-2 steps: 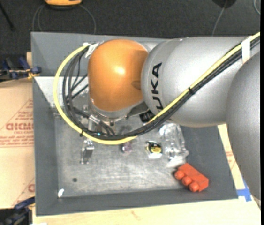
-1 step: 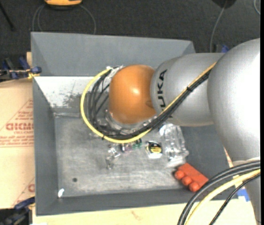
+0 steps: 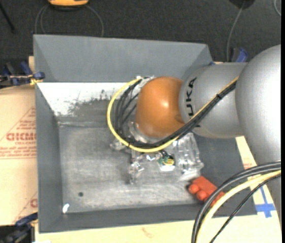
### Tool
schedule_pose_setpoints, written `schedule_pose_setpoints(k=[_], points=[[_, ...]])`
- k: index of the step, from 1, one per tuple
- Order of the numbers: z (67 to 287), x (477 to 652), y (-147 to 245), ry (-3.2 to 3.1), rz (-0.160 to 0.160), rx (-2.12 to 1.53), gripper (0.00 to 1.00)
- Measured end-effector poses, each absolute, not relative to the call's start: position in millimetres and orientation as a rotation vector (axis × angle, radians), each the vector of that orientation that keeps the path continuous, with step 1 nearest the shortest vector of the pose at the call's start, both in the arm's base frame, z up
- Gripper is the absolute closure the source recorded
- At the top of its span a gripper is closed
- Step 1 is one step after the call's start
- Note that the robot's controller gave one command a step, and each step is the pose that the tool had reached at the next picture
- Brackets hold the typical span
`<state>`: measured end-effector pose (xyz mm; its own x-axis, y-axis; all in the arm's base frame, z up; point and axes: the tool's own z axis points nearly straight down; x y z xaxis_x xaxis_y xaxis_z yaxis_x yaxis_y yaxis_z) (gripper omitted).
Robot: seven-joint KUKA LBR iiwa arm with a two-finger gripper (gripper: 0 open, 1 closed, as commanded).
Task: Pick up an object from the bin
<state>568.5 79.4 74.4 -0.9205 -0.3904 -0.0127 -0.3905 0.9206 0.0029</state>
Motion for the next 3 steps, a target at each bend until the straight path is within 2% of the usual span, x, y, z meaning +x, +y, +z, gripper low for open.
schedule_pose_setpoints(k=[1,2,3], points=[[74.9,589.9,48.2,3.097,0.008,-0.457,0.0],[75.1,607.7,13.4,3.088,0.004,-0.5,0.0],[77.2,608.6,12.8,3.087,0.001,-0.493,1.0]])
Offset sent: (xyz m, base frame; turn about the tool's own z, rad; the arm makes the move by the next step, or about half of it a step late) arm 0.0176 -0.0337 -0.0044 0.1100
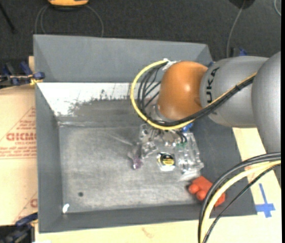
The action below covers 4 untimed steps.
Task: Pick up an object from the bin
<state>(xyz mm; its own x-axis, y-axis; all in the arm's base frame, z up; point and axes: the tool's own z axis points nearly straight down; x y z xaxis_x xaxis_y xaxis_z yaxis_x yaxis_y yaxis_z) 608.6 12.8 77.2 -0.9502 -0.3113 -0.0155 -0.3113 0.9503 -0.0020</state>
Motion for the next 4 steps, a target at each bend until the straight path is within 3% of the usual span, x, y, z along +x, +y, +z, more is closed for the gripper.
schedule_pose_setpoints(k=[1,4], points=[[193.1,616.8,6.0,3.015,-0.006,-0.838,1.0],[189.1,614.9,6.8,3.027,0.002,-0.831,1.0]])
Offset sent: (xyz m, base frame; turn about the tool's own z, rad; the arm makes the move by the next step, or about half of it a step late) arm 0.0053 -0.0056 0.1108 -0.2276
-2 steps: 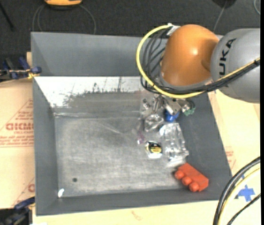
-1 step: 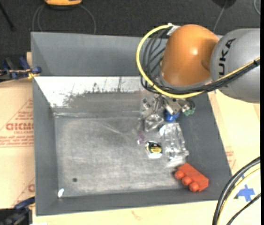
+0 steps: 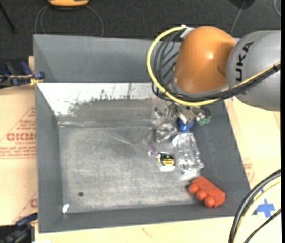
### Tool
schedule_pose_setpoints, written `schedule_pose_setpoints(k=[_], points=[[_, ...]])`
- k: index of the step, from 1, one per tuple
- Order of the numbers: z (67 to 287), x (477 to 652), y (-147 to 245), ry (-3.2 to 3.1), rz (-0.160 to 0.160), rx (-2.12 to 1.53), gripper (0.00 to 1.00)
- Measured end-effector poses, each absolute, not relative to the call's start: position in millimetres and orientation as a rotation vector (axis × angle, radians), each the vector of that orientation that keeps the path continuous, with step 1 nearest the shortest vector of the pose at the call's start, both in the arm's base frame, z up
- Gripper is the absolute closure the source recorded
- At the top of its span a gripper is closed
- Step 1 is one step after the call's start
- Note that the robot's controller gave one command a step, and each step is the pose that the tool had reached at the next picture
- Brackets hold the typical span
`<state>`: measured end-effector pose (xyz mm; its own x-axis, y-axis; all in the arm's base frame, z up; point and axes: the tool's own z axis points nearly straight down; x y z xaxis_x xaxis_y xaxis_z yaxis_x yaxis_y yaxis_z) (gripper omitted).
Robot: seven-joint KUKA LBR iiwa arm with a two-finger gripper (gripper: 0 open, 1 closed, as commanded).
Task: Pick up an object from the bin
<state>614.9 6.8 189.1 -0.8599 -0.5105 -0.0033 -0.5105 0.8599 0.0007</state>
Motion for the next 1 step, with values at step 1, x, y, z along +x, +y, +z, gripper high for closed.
schedule_pose_setpoints(k=[1], points=[[237.7,620.6,25.1,2.913,-0.004,-1.151,1.0]])
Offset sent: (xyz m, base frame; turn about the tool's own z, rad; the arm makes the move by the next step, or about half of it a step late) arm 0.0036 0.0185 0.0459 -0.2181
